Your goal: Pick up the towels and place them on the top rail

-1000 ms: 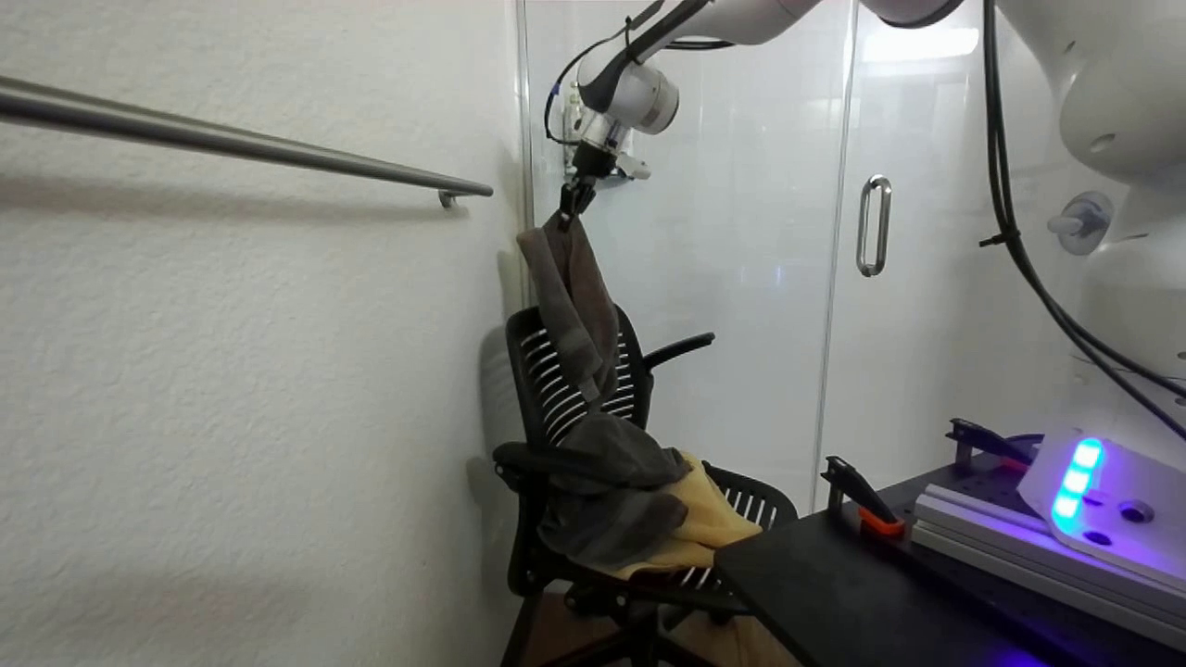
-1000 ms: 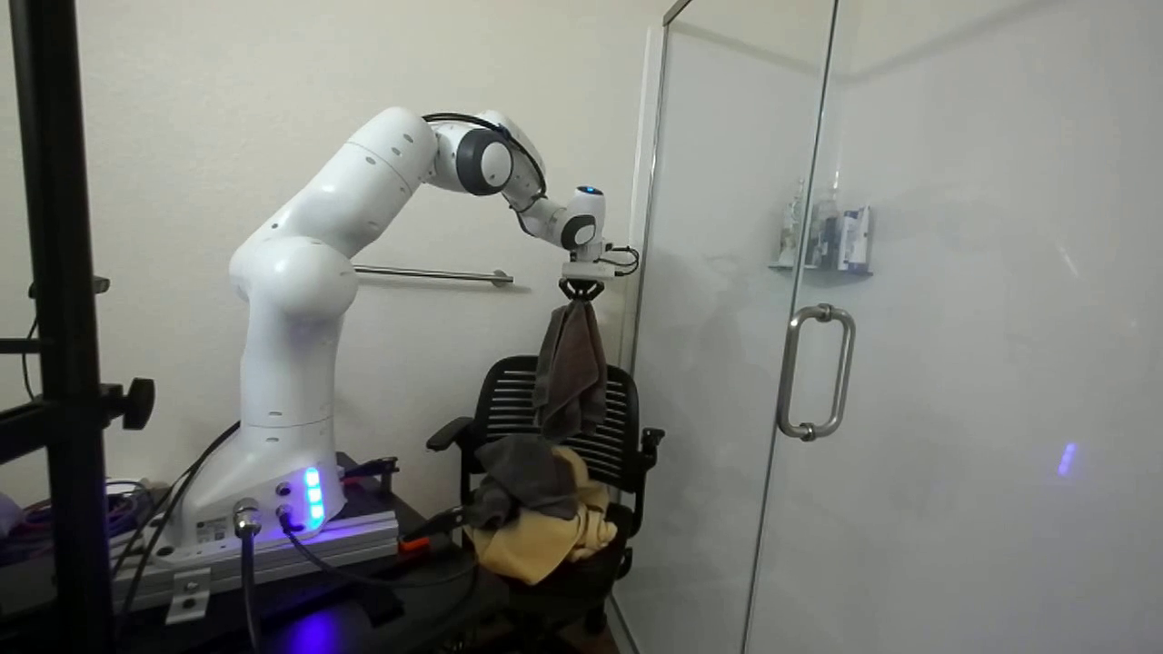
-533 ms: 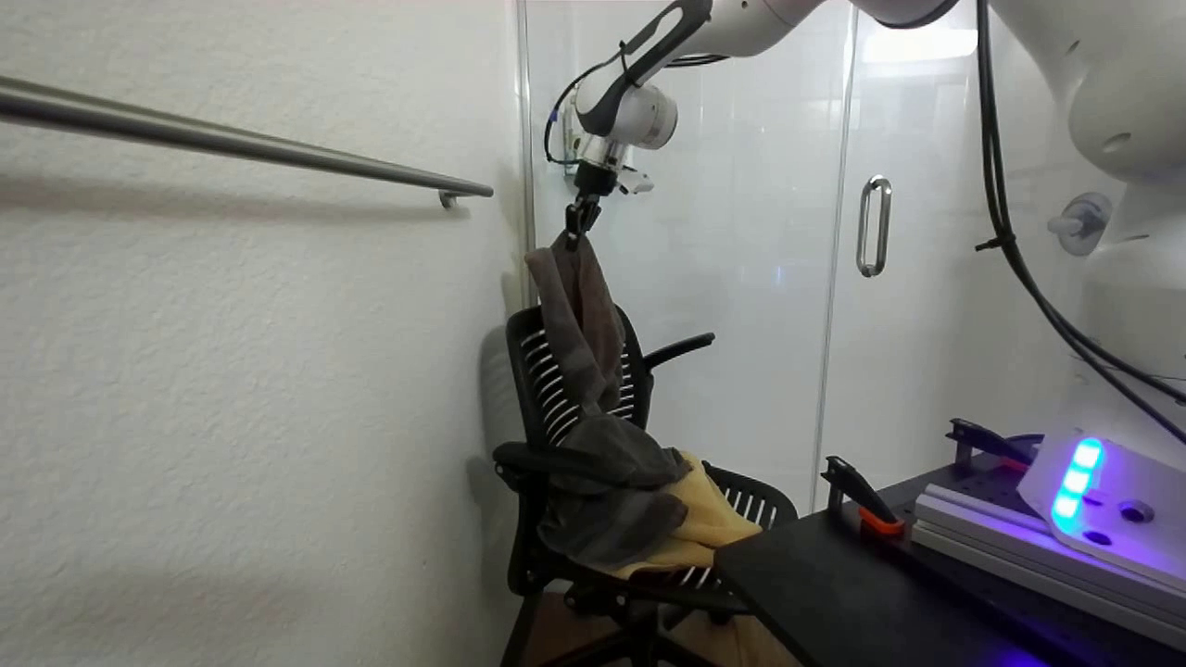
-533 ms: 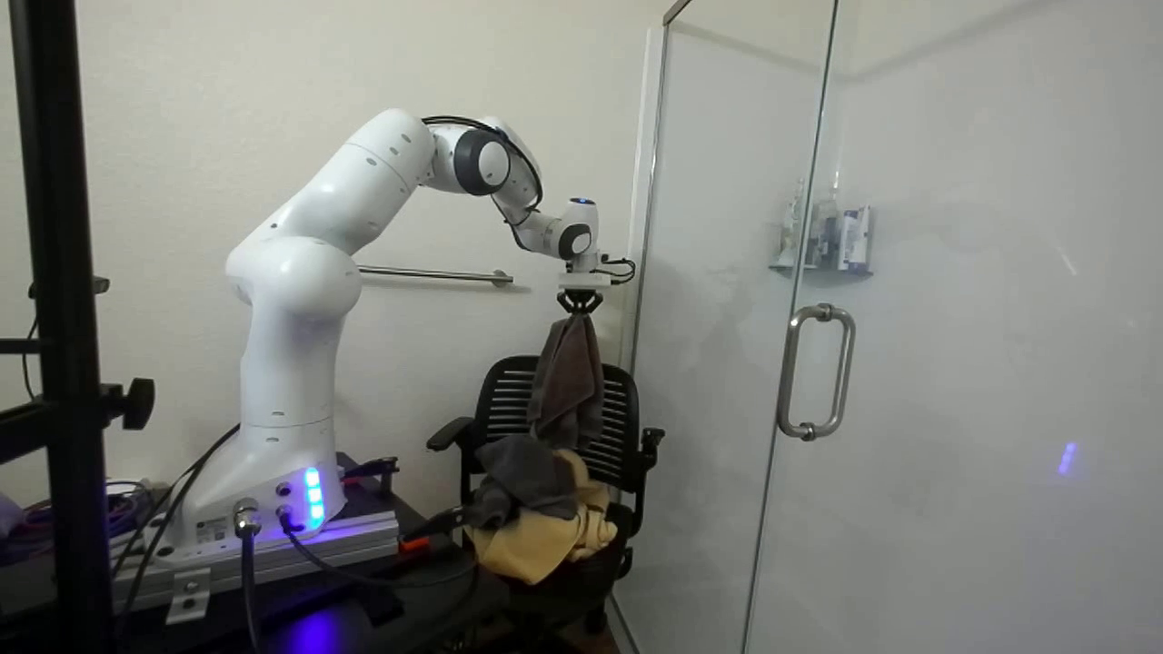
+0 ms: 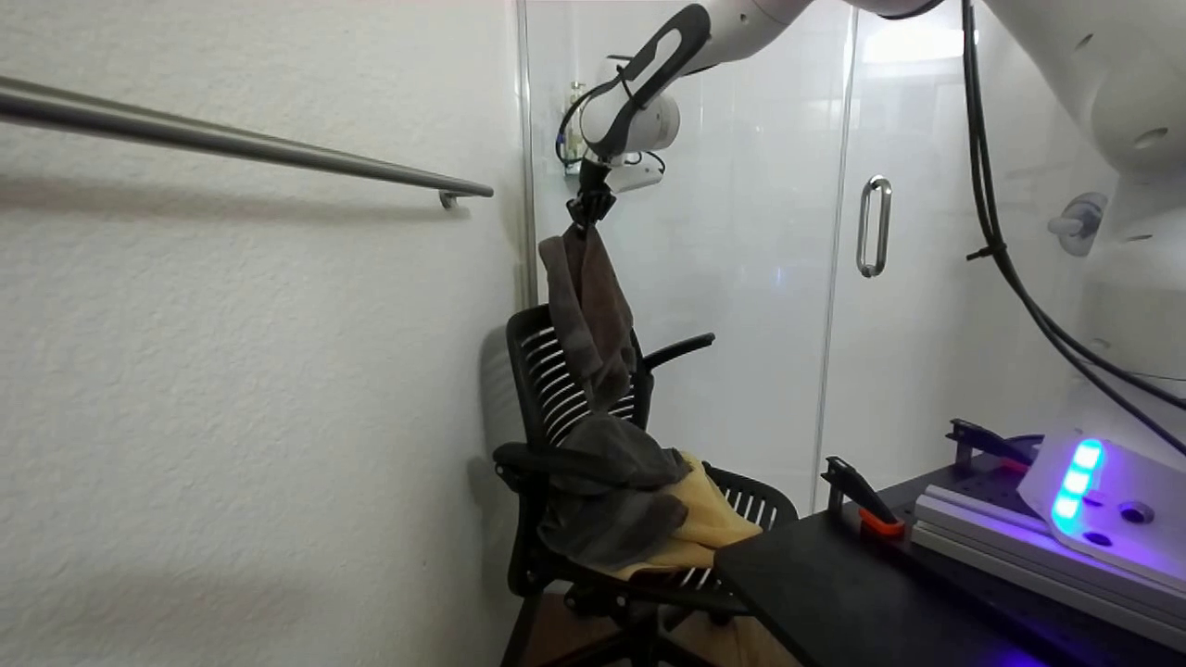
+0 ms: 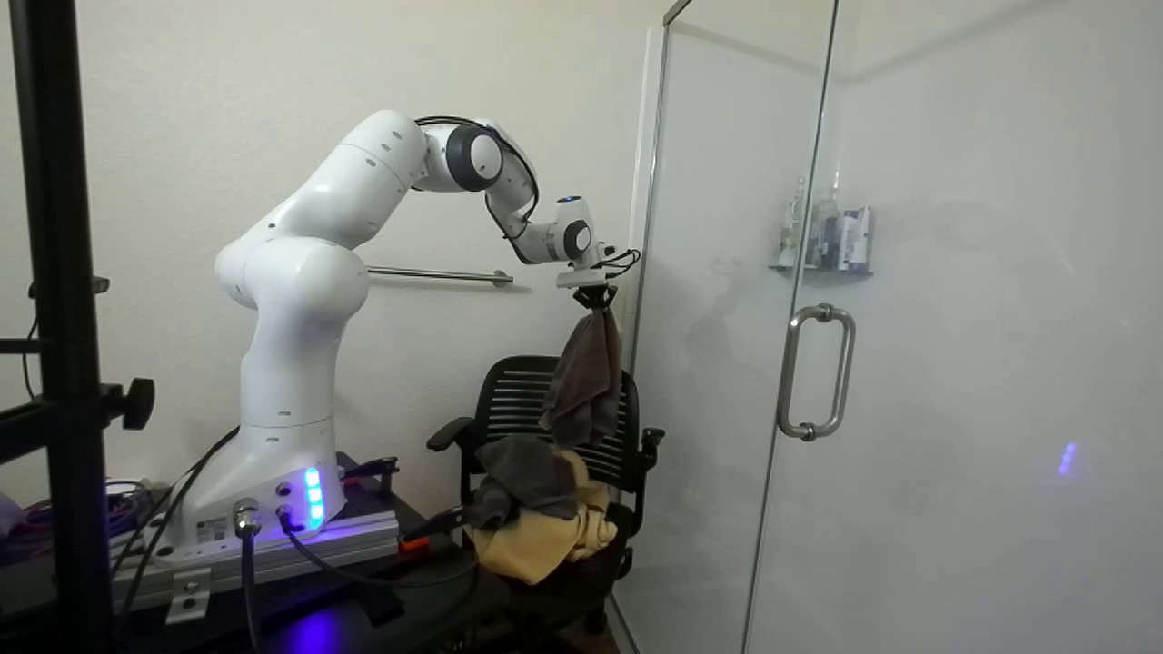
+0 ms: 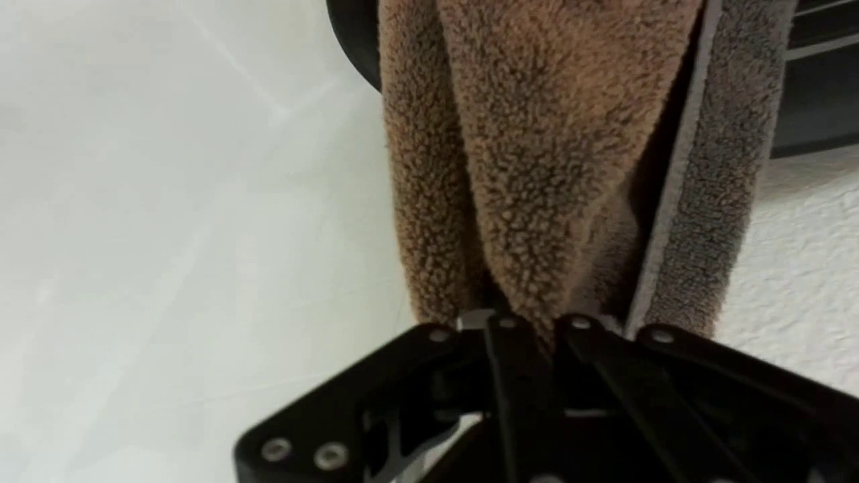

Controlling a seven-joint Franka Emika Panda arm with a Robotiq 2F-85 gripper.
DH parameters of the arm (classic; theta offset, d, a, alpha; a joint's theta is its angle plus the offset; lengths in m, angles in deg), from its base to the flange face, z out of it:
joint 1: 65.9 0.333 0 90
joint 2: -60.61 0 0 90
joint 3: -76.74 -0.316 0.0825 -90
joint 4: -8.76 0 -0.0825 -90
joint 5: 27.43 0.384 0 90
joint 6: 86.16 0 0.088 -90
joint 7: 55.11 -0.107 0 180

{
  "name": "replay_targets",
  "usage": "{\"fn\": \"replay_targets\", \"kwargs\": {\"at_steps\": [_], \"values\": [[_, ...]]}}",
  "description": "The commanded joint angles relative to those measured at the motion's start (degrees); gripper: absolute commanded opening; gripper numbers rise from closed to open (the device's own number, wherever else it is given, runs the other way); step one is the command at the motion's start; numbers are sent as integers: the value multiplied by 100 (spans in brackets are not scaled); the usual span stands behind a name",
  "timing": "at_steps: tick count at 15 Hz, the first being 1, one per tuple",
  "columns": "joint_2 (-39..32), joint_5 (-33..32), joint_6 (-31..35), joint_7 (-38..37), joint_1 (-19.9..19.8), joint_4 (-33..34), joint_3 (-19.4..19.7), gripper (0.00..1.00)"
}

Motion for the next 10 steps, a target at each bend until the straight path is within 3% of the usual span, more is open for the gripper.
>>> {"fn": "replay_targets", "kwargs": {"at_steps": [1,8,9,10], "values": [[-93,34,-752,-310,-22,222,31,33],[-81,108,-2052,-494,-10,387,-65,81],[-68,34,-1763,-426,-14,285,-81,63],[-68,35,-1859,-469,-12,305,-79,69]]}}
